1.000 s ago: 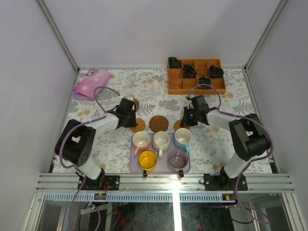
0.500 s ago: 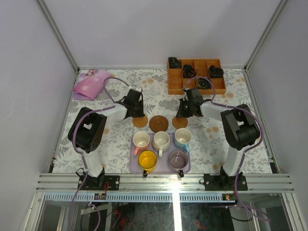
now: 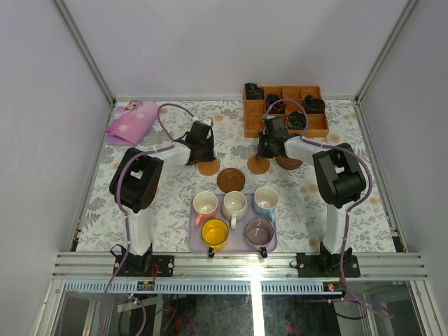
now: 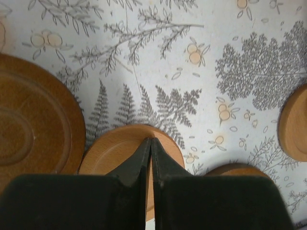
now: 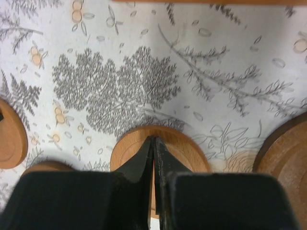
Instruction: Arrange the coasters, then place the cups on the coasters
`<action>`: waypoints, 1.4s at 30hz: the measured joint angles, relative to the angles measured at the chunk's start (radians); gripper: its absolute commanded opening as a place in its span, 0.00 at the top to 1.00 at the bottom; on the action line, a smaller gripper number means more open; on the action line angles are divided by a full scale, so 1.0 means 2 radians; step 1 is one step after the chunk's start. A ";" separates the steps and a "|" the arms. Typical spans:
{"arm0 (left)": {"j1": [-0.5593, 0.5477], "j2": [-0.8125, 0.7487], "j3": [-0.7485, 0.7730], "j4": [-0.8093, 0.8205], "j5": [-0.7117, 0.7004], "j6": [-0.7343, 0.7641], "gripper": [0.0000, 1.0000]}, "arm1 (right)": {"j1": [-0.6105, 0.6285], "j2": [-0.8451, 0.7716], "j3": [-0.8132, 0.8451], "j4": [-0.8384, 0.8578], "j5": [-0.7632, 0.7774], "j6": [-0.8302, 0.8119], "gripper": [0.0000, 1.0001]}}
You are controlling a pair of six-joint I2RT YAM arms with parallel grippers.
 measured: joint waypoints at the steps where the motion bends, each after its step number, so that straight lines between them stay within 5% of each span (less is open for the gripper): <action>1: 0.003 0.006 0.008 0.000 0.004 0.001 1.00 | 0.000 0.005 0.008 -0.002 0.004 -0.001 1.00; 26: 0.056 0.053 0.060 0.024 0.078 0.001 1.00 | -0.026 0.047 0.071 -0.009 0.020 -0.015 1.00; 42: 0.056 -0.127 -0.072 0.100 0.097 0.004 0.89 | 0.017 -0.066 0.045 -0.036 -0.024 -0.062 1.00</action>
